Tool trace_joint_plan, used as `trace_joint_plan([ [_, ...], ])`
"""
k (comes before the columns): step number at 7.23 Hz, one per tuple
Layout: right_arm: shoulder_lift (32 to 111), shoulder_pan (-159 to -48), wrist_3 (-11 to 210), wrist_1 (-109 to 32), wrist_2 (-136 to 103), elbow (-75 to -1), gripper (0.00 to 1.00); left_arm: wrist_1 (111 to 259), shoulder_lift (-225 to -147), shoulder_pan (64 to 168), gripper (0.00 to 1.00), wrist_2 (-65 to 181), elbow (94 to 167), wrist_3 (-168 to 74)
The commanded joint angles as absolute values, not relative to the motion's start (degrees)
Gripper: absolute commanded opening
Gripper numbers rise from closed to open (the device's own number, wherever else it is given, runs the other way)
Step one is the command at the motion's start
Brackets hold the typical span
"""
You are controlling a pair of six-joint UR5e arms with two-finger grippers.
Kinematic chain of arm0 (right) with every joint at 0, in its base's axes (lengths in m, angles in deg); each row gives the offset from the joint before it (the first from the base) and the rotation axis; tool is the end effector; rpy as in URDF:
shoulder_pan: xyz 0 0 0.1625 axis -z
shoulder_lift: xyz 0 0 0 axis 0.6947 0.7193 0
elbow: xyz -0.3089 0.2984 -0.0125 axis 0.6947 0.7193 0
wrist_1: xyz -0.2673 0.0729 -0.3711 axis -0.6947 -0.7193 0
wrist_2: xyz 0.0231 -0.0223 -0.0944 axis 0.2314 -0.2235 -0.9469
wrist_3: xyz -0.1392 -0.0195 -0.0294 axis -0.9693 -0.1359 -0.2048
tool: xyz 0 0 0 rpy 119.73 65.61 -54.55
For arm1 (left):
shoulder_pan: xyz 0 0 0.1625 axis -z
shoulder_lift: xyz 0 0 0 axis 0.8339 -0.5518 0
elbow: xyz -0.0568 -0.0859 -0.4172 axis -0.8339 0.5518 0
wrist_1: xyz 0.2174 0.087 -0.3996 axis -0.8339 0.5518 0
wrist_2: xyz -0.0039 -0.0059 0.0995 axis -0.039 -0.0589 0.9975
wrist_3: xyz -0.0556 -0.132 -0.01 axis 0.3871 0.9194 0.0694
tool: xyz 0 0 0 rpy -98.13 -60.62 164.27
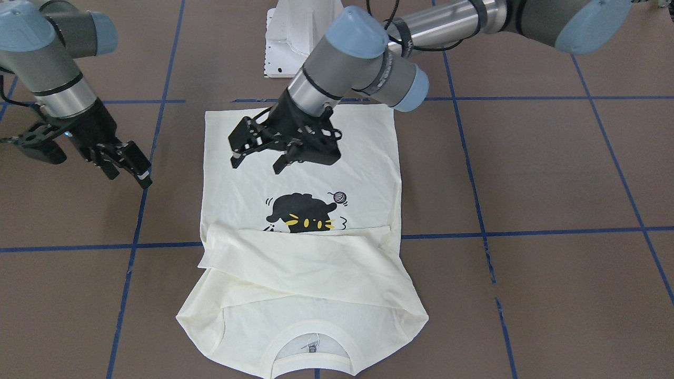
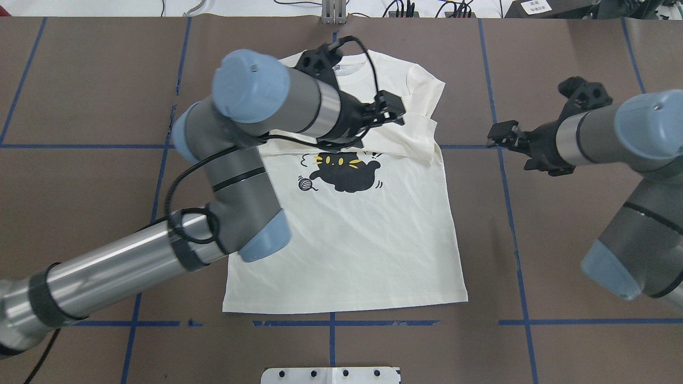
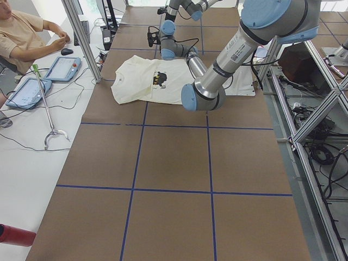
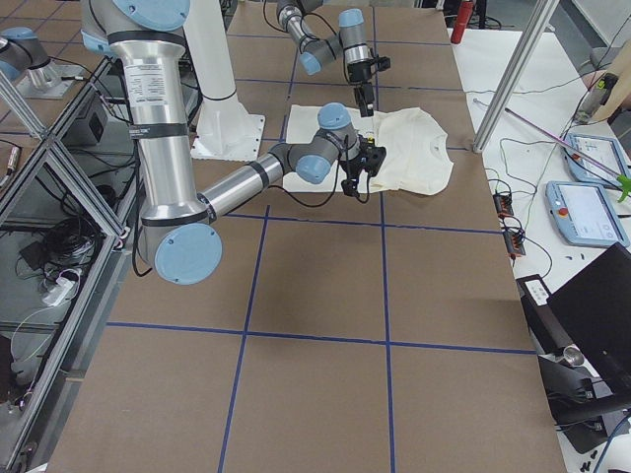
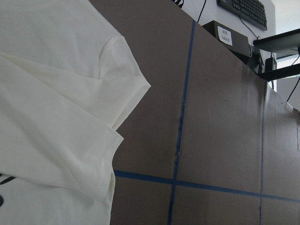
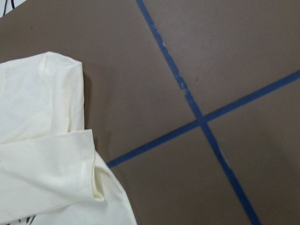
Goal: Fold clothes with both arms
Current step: 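Release the sleeve and move both grippers to the hem nearest the robot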
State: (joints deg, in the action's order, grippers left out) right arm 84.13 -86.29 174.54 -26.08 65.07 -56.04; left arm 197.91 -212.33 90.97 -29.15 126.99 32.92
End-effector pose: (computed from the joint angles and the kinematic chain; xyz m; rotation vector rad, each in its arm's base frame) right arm -0.3908 -0.4865 0.3747 0.1126 -0.9845 0.5782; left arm 0.5922 -0.5128 0.0712 0.1165 1.4612 -0.3208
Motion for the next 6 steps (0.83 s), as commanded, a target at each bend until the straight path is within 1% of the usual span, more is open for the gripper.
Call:
trace_joint_plan([
  [1,84.5,-73.1,188.1,-26.4,57.8,-59.5,0.99,196.5,-198.1,92.3,0.91,-29.4,139.6,25.8],
  [2,84.8,-66.7,192.0,-26.5,52.7,-60.2,0.98,196.6,-192.8,92.5,0.88,-29.7,143.7,24.4],
  [3,85.1,-62.7,196.4,-28.0,50.7,-60.4,0.97,196.5,-190.5,92.5,0.88,-29.5,146.3,24.7],
  [4,85.8,-60.8,200.4,-29.7,50.7,-61.7,0.95,196.4,-190.3,92.5,0.88,-29.5,146.2,25.0],
  [5,88.6,-57.1,202.5,-29.9,47.9,-62.0,0.93,196.5,-190.3,92.4,0.88,-29.4,146.0,25.6],
  [6,90.2,-55.0,203.5,-30.0,46.6,-62.3,0.89,196.5,-190.3,92.3,0.88,-29.4,146.3,28.4],
])
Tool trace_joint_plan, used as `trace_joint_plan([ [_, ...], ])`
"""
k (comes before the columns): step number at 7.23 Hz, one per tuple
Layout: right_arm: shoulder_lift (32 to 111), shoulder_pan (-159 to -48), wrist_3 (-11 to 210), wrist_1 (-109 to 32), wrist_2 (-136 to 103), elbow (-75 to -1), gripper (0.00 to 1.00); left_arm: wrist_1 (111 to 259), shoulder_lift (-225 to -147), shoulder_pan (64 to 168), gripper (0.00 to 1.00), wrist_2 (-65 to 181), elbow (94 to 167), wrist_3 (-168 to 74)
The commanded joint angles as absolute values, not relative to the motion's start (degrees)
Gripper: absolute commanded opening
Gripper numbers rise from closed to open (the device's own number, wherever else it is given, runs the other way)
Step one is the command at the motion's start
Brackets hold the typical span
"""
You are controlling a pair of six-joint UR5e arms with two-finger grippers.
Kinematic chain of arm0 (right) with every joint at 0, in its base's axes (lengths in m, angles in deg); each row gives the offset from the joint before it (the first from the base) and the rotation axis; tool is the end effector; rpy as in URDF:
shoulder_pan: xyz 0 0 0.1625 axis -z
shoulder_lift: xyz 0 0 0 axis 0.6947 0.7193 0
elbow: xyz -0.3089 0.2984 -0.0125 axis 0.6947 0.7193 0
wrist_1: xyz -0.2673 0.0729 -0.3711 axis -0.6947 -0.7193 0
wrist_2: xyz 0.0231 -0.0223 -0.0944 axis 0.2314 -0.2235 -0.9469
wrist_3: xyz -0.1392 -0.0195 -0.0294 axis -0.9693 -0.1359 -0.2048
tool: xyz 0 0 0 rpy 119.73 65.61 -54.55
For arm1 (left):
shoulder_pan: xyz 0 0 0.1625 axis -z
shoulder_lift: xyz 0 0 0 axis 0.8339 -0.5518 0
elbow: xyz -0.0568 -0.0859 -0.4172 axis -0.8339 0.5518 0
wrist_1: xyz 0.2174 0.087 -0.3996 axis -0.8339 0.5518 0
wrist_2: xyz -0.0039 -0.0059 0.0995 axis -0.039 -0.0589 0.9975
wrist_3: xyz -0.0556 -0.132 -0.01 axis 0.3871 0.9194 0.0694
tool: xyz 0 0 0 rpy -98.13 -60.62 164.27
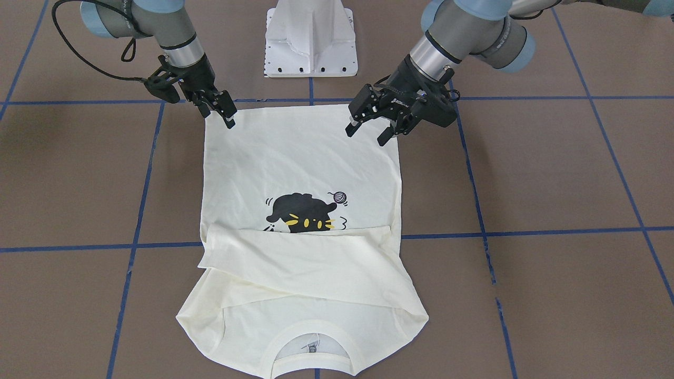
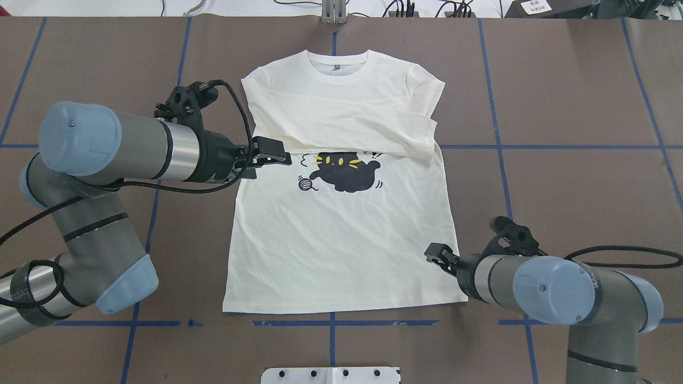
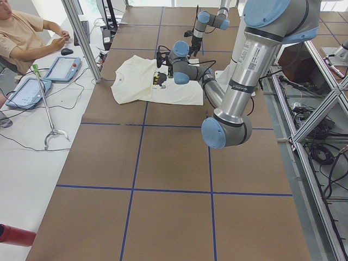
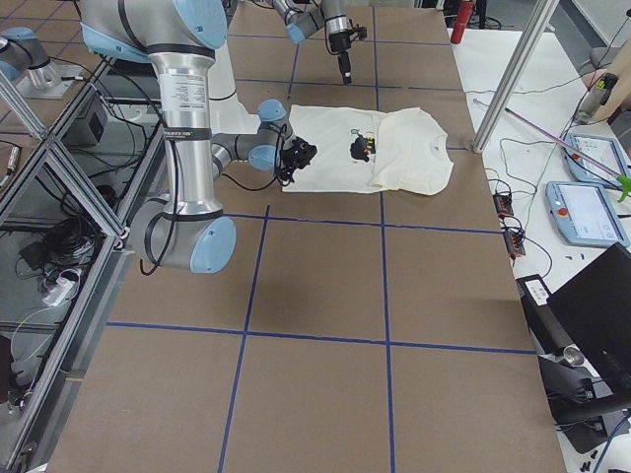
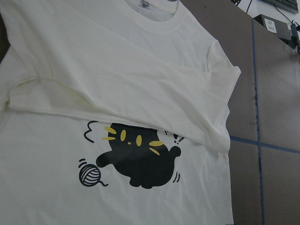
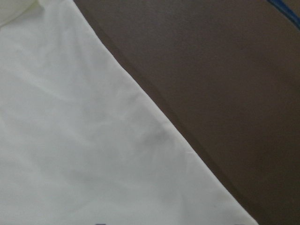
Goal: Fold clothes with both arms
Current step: 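Release the sleeve and move both grippers to the hem nearest the robot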
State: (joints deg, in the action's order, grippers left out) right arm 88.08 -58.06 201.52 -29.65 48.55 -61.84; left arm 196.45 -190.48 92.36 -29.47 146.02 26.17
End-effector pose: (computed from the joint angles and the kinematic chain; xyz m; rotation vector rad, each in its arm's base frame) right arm -0.5324 -0.2755 0.3730 -0.0858 -0.9404 0.7009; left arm 0.4886 -0.4603 0.1926 0.1851 1.3801 -0.2634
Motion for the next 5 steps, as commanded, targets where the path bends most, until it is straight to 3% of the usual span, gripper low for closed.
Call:
trace_joint_plan([
  [1,90.9,-54.5,204.0,-30.0,46.5,-62.3,0.88,196.5,-190.3,92.2,0.88,-29.5,146.2,28.6],
  [5,92.6,-52.9,204.1,-30.0,46.5,-63.1,0.78,196.5,-190.3,92.2,0.88,-29.4,146.1,28.6],
])
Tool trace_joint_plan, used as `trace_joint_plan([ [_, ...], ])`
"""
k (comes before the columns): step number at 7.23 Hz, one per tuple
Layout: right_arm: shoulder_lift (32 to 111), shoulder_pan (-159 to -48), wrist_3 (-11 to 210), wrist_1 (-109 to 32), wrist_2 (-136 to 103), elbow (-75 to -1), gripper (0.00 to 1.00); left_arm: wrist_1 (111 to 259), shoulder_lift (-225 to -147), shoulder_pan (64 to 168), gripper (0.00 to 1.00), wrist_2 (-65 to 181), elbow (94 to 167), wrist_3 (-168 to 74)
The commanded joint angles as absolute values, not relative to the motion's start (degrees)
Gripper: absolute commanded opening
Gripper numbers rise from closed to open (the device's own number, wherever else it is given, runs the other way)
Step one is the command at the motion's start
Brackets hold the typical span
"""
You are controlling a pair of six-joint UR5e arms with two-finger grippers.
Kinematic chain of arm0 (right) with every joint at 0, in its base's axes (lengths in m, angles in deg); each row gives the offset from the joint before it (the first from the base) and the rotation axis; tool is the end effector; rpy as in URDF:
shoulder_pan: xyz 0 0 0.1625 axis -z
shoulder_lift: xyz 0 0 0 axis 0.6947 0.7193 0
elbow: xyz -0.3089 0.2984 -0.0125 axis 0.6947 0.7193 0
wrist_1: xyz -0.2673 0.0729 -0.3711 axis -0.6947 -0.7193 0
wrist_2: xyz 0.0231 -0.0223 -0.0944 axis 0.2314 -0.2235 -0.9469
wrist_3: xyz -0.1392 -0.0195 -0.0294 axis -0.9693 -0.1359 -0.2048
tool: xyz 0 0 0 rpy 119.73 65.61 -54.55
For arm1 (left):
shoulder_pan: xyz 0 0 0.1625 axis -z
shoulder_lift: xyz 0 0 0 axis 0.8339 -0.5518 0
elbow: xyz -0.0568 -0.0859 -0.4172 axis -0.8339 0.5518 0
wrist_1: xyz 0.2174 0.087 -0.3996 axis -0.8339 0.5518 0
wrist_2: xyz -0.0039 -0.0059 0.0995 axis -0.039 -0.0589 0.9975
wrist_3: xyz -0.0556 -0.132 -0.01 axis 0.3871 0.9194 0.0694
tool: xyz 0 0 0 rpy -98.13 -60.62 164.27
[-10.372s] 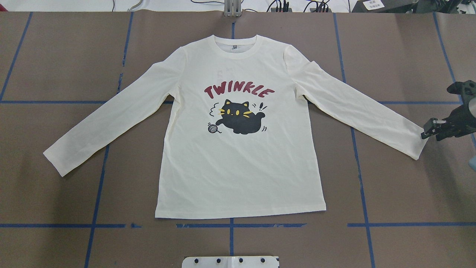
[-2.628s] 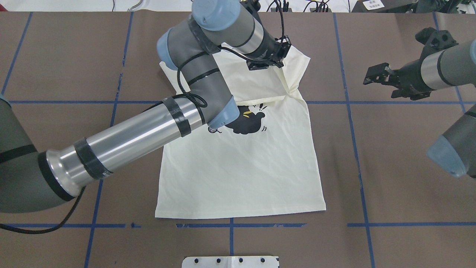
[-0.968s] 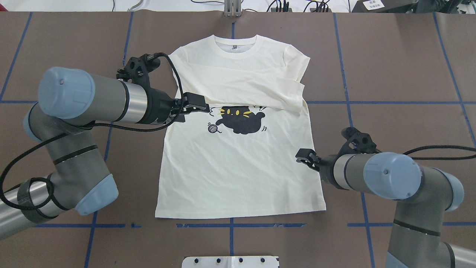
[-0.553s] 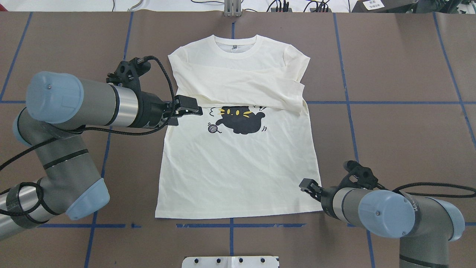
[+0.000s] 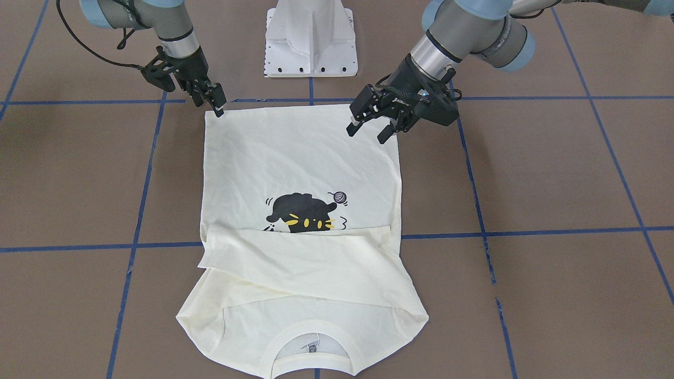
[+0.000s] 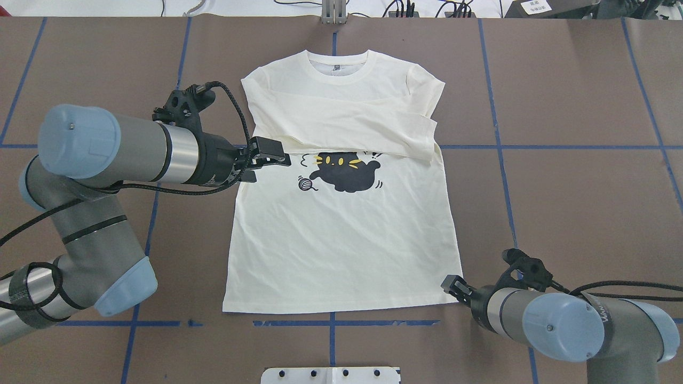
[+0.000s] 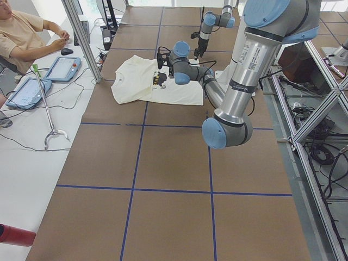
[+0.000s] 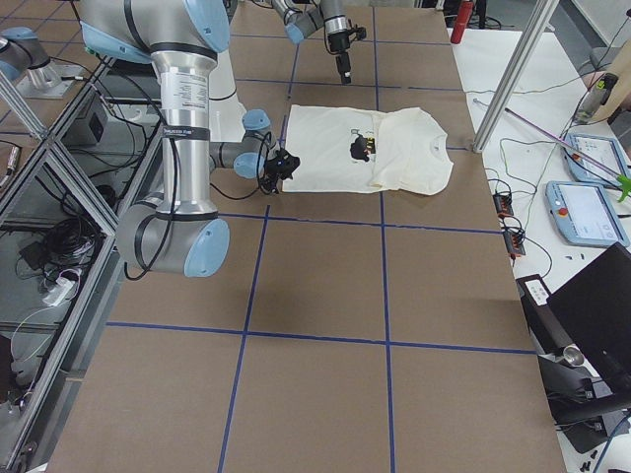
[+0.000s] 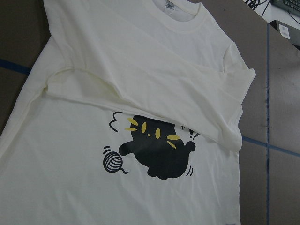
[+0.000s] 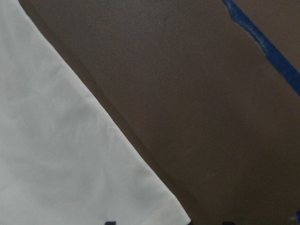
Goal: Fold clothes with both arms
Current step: 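Release the sleeve and move both grippers to the hem nearest the robot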
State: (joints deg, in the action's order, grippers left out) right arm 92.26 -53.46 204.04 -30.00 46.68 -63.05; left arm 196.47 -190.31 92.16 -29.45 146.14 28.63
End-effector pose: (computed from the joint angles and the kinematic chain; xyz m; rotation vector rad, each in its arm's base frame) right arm -0.5313 -0.2331 0.4038 -0.1018 -0.8796 0.6867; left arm 0.4894 -0.4582 0.1935 0.1533 1.3849 -0.2966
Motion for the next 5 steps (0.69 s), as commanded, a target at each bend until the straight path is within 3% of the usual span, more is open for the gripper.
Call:
trace_joint_plan([
  [1,92.5,-52.7,204.2,-30.0,46.4,-63.1,0.77,196.5,-190.3,92.2,0.88,-29.4,146.2,28.6],
  [5,92.6,-52.7,204.2,-30.1,46.2,-62.6,0.77,196.5,-190.3,92.3,0.88,-29.3,146.4,28.6],
])
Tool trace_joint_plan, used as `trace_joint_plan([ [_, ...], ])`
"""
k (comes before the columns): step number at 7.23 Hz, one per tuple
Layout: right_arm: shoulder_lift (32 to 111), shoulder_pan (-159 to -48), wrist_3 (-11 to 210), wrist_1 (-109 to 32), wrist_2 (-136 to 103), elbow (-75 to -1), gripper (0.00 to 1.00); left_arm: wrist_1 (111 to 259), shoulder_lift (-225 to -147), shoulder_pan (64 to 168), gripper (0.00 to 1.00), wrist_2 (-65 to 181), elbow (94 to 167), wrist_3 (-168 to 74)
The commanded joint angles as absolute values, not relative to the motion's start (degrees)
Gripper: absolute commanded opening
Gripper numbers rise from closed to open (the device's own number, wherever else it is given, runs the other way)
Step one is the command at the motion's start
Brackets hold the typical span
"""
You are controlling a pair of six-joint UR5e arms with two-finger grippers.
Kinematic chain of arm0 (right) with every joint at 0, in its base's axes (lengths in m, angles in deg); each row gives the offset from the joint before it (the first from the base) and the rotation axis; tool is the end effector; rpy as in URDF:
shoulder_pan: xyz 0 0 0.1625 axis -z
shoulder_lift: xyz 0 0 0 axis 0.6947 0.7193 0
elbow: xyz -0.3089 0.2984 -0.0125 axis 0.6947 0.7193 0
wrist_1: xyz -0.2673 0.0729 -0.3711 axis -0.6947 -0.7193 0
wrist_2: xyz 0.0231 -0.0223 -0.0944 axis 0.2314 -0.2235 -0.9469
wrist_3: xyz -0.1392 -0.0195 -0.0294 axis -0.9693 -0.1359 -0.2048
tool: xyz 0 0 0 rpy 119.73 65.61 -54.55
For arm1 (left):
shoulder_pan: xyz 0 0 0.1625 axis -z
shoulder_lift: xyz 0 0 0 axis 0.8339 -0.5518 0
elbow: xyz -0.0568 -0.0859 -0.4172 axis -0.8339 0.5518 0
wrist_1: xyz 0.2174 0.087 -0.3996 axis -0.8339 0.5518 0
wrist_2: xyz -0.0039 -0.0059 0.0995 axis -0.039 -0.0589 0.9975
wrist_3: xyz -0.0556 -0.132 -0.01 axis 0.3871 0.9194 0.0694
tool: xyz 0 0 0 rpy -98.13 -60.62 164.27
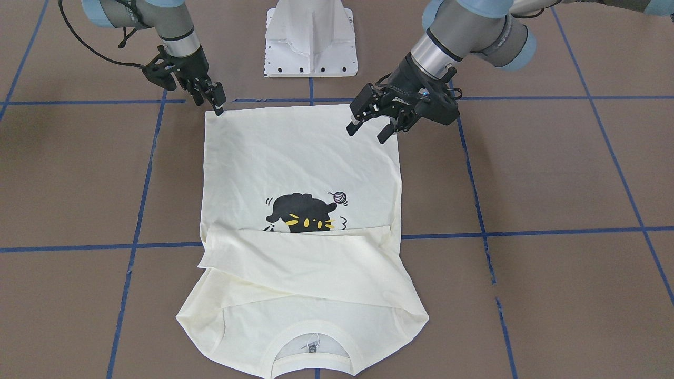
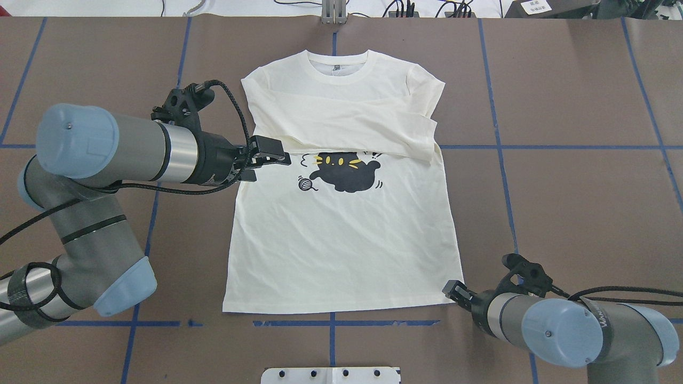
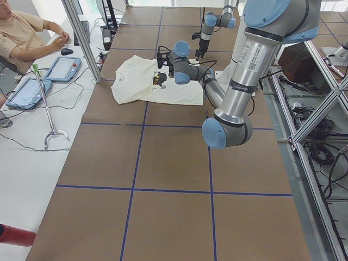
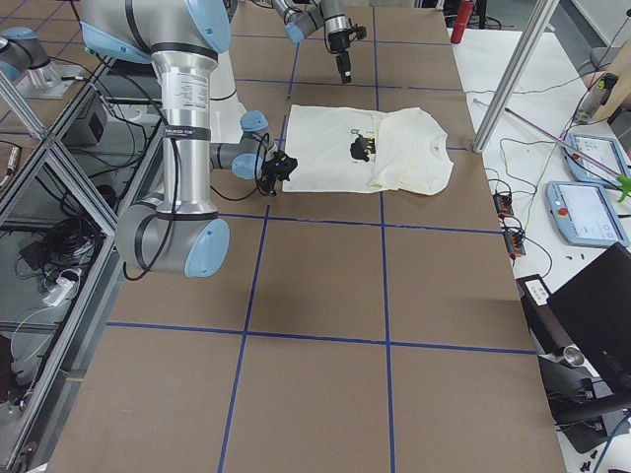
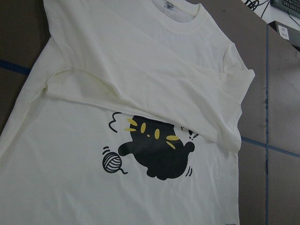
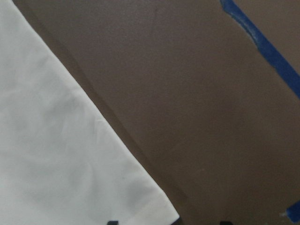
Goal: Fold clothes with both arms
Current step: 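Release the sleeve and move both grippers to the hem nearest the robot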
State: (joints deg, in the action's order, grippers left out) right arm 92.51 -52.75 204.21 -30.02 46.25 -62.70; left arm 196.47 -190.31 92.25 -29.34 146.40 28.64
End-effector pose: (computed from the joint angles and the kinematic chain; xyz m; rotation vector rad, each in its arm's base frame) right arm -0.5340 -0.2276 0.4098 -0.0992 -0.8690 0.6818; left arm 0.4873 -0.4582 0.1913 0.1576 1.3887 -0.2980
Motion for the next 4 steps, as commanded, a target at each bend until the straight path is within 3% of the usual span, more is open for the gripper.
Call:
trace_joint_plan([
  [1,92.5,-52.7,204.2,-30.1,46.2,-62.6,0.77,196.5,-190.3,92.3,0.88,-29.3,146.4,28.6],
  [3,92.4,-52.6,204.2,-30.1,46.3,-62.1,0.74,196.5,-190.3,92.4,0.88,-29.3,146.5,28.6],
  [4,92.2,-52.6,204.2,-30.1,46.4,-62.0,0.45,196.5,-190.2,92.4,0.88,-29.3,146.5,28.7],
])
